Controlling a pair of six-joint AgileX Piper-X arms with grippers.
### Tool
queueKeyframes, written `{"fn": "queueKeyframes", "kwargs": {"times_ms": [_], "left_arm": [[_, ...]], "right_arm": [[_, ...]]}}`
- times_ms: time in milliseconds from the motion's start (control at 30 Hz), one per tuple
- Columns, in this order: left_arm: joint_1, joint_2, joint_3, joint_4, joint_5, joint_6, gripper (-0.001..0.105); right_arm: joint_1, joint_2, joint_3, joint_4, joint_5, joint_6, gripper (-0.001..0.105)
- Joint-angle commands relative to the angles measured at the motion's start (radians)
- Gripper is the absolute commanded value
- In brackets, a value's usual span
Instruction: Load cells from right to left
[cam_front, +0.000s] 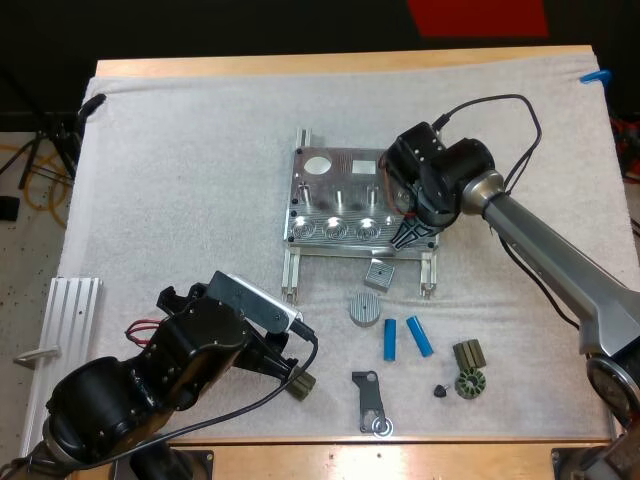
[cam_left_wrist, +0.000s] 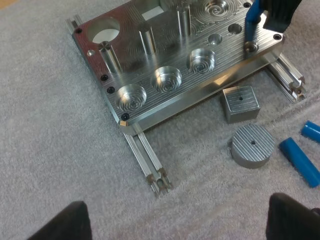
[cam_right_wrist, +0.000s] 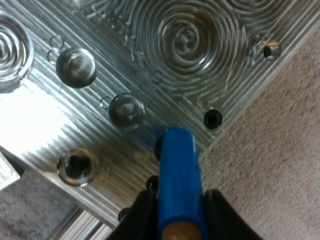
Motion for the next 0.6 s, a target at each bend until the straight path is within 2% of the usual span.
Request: {"fn": "queueKeyframes", "kwargs": {"times_ms": [0,567], "left_arm": [[0.000,-0.005,-0.011,0.003,-0.013,-0.002,0.069],[0.000,-0.005,-0.011,0.001,-0.013,-0.002,0.069]], "right_arm": [[-0.003,0.000,-0.003,-0.006,0.005,-0.011,0.015],[0.000,0.009,-0.003,0.079,-0.012,-0.007,0.015]]}}
